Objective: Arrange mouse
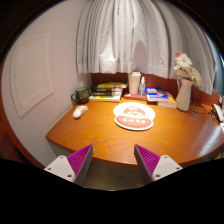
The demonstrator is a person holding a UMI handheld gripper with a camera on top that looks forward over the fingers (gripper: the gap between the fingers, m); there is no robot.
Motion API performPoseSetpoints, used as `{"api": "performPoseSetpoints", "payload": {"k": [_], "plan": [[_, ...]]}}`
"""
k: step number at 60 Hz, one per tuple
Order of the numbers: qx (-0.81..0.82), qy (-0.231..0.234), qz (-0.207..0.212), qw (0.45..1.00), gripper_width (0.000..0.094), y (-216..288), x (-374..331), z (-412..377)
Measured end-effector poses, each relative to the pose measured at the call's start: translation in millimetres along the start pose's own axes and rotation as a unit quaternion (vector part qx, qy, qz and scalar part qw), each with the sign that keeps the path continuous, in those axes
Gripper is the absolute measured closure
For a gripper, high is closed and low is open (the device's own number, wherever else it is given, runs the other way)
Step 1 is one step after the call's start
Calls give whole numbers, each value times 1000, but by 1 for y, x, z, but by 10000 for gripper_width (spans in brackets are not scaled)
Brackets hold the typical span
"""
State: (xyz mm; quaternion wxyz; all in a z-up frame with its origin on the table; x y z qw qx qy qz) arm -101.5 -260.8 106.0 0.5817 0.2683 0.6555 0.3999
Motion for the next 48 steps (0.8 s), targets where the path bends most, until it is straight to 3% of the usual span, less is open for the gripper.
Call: {"api": "performPoseSetpoints", "payload": {"k": [21,43,48], "plan": [[4,36,-36,999,108,16,124,-143],[12,6,-49,999,114,83,263,-197],[9,-7,-52,999,166,94,281,-198]]}}
Point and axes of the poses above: the point between the fingertips, and its own axes, seen from behind it with the camera up: z to the right, y up, x forward, the way the camera looks, the point moved 7 cm from there along -x, backward, against the way the camera looks, and after that the axes turned 3 degrees about -y, right-handed, at the moved point
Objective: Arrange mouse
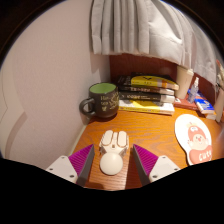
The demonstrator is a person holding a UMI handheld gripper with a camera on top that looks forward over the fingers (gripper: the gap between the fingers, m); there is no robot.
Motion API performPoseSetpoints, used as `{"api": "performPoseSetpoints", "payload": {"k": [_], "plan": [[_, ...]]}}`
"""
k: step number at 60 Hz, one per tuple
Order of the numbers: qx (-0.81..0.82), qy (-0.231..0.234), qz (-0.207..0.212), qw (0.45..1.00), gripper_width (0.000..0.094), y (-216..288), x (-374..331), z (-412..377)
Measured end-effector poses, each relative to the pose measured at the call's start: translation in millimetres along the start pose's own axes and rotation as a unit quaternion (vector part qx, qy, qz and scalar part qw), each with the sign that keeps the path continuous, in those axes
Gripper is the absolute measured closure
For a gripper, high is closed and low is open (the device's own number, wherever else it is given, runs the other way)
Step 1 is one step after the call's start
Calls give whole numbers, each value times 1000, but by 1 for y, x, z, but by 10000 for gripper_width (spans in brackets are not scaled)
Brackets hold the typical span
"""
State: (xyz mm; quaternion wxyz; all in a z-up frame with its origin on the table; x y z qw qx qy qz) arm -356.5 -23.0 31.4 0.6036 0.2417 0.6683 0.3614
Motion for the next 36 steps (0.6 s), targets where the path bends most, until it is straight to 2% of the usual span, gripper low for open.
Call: {"api": "performPoseSetpoints", "payload": {"k": [4,8,10,20,31,36], "plan": [[-1,-10,-2,1000,250,7,9,1],[-5,-26,-8,1000,382,10,15,4],[0,-32,-11,999,393,11,17,5],[12,-35,-32,999,566,13,18,6],[-1,-8,-62,998,577,25,9,9],[2,6,-36,999,578,60,-20,23]]}}
Point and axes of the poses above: the point between the fingertips, and its own axes, seen from behind it with the camera up: z to the right, y up, x forward, the way the camera looks, the point moved 7 cm from there along -x, backward, against the way the camera looks, and after that the axes turned 3 degrees about -y, right-handed, at the moved point
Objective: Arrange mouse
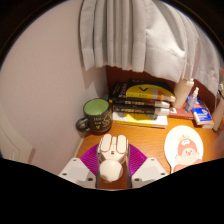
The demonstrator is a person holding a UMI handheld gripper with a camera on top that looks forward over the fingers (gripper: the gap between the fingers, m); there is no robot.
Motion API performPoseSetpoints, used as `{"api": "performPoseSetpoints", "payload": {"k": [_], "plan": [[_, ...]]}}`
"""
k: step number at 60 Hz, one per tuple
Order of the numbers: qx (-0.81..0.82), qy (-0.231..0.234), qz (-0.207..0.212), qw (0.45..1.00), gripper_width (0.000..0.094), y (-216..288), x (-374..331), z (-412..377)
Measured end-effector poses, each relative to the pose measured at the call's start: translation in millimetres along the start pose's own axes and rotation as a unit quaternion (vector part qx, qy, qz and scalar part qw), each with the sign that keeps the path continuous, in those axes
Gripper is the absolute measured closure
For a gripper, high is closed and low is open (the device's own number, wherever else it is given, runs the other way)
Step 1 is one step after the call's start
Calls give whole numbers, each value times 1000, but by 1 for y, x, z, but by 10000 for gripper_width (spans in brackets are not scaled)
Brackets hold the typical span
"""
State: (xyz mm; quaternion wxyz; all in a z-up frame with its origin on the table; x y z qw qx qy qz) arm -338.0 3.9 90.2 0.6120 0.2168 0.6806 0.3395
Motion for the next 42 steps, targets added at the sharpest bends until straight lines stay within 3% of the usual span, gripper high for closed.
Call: {"api": "performPoseSetpoints", "payload": {"k": [13,21,30,42], "plan": [[-20,-26,114,993,573,106,-106,106],[-19,-60,138,988,570,125,-126,191],[-2,-82,92,992,571,88,-81,257],[22,-82,17,996,576,15,-8,282]]}}
Point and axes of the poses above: the point between the fingertips, and its own axes, seen from behind it with the camera up: z to the right, y up, x forward, the way the camera looks, the point moved 7 cm from there along -x, backward, against the way the camera looks, and after that the axes turned 3 degrees about -y, right-handed, at the moved point
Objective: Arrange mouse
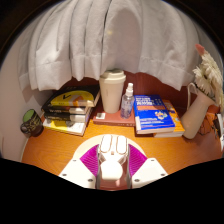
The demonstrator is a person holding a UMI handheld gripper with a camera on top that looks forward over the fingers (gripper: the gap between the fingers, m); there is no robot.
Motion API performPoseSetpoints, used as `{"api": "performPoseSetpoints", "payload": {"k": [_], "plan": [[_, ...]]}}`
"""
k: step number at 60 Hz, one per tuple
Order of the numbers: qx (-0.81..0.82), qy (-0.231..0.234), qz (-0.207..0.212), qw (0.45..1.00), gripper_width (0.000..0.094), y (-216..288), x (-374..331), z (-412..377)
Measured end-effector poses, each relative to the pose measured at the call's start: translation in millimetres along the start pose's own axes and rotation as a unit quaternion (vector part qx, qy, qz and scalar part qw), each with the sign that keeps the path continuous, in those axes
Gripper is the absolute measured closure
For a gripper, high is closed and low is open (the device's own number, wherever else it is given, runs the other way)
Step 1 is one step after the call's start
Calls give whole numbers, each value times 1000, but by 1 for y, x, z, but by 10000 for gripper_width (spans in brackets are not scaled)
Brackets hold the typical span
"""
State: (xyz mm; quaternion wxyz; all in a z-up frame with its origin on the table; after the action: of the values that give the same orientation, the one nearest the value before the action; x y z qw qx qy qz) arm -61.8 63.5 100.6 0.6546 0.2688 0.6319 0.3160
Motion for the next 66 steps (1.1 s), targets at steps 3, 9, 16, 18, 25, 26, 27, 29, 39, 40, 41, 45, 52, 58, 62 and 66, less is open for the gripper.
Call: {"api": "performPoseSetpoints", "payload": {"k": [3,9,16,18,25,26,27,29,39,40,41,45,52,58,62,66], "plan": [[-1,-1,-16,1000,580,-15,15,0],[-3,14,-35,999,578,-39,37,-8],[5,18,-19,1000,550,-45,42,-11],[3,19,-18,1000,523,-46,43,-11],[2,19,-17,1000,417,-45,43,-11],[3,19,-18,1000,403,-45,44,-11],[4,19,-20,1000,389,-45,44,-11],[4,21,-22,1000,341,-44,43,-13],[2,13,-27,1000,90,-32,21,-15],[1,10,-25,1000,94,-29,15,-15],[0,7,-23,1000,94,-26,9,-14],[5,-1,-13,1000,93,-13,-21,-14],[21,-5,22,1000,85,12,-89,-15],[34,-7,54,998,87,24,-149,-17],[41,-10,71,997,88,25,-182,-18],[45,-12,79,996,98,20,-208,-19]]}}
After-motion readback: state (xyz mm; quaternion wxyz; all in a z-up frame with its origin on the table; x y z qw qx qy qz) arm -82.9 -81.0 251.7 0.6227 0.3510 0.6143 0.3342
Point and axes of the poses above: the point between the fingertips, and its own axes, seen from behind it with the camera up: z to the right, y up, x forward, the way the camera looks, the point moved 7 cm from there along -x, backward, against the way the camera looks, and after that the axes turned 3 degrees about -y, right-handed, at the moved point
